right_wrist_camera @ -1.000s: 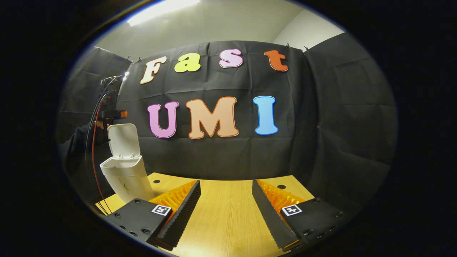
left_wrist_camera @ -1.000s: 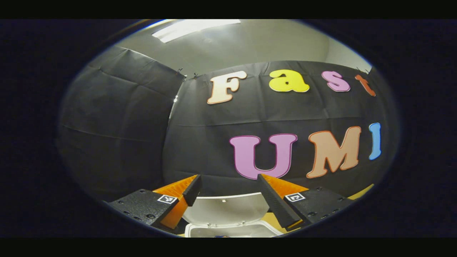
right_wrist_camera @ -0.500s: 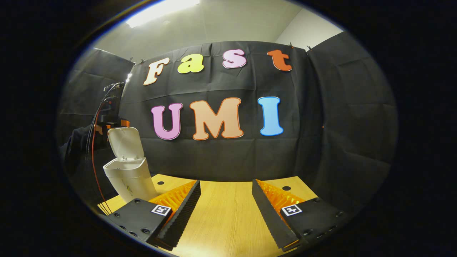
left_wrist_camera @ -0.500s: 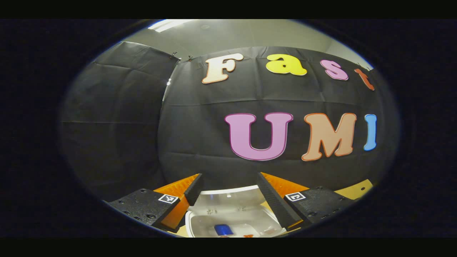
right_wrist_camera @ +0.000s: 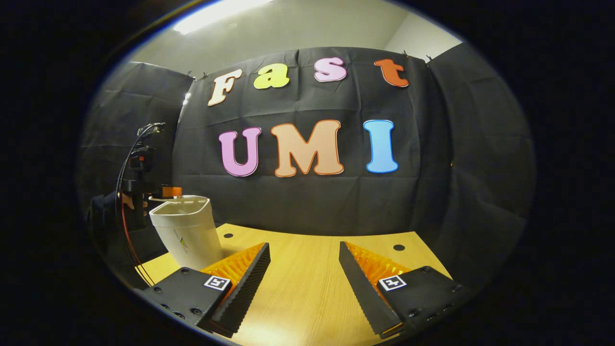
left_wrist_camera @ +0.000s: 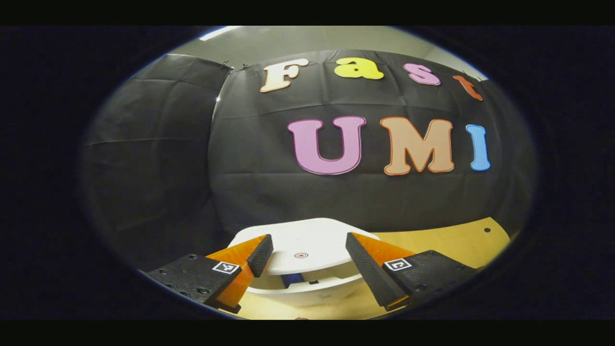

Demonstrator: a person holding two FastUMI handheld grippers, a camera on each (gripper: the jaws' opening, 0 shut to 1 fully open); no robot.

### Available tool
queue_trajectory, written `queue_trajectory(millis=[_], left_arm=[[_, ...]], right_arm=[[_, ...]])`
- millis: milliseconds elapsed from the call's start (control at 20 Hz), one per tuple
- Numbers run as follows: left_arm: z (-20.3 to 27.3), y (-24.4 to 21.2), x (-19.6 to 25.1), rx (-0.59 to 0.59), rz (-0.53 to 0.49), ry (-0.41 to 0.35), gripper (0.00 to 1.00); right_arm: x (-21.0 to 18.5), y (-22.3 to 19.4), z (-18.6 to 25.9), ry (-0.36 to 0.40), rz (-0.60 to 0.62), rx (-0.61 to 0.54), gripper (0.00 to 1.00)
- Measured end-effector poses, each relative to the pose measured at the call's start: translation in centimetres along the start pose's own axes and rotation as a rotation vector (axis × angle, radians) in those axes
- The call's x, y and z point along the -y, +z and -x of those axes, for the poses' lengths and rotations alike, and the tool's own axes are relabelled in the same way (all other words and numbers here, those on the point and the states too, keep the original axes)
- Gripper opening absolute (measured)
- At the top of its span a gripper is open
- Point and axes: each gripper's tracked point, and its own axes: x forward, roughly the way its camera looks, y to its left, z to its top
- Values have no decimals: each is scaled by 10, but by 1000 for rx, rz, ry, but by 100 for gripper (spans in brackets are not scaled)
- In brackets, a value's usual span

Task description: Press the lid of the desktop garbage bin to open it, pick up the crumpled paper on the desktop and throw it into the bin, then pick up the pop can on the desktop and drop it into the bin, and finally close the garbage bin lid.

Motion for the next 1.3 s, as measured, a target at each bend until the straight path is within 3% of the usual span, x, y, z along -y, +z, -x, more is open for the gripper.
queue_trajectory(millis=[100, 150, 350, 450, 500, 650, 750, 1000, 1200, 1300], left_arm=[[-3, -19, 3, -22, 9, 0, 99], [-6, -30, 6, -32, 12, -8, 92], [-7, -36, 8, -1, 8, -3, 91], [-9, -36, 9, 4, 65, -28, 92], [-7, -36, 11, -11, 57, -50, 91], [-4, -32, 14, -21, 1, -65, 92], [3, -9, 13, 37, -30, -38, 92], [65, 78, 71, 300, -7, -93, 95], [139, 88, 134, 389, 74, -186, 99], [173, 81, 169, 397, 92, -239, 94]], right_arm=[[-3, -10, -2, 5, 5, -23, 96], [-4, -15, -3, 7, 7, -38, 96], [-10, -20, -7, 10, 32, -45, 100], [-11, -18, -10, 15, 12, -28, 100], [-12, -16, -14, 20, -5, -19, 96], [-19, -10, -21, 49, -81, -29, 96], [-11, 10, -14, 39, -118, 14, 96], [45, 72, 26, -73, -78, 194, 96], [85, 101, 60, -133, -35, 304, 96], [93, 103, 71, -123, -39, 326, 96]])
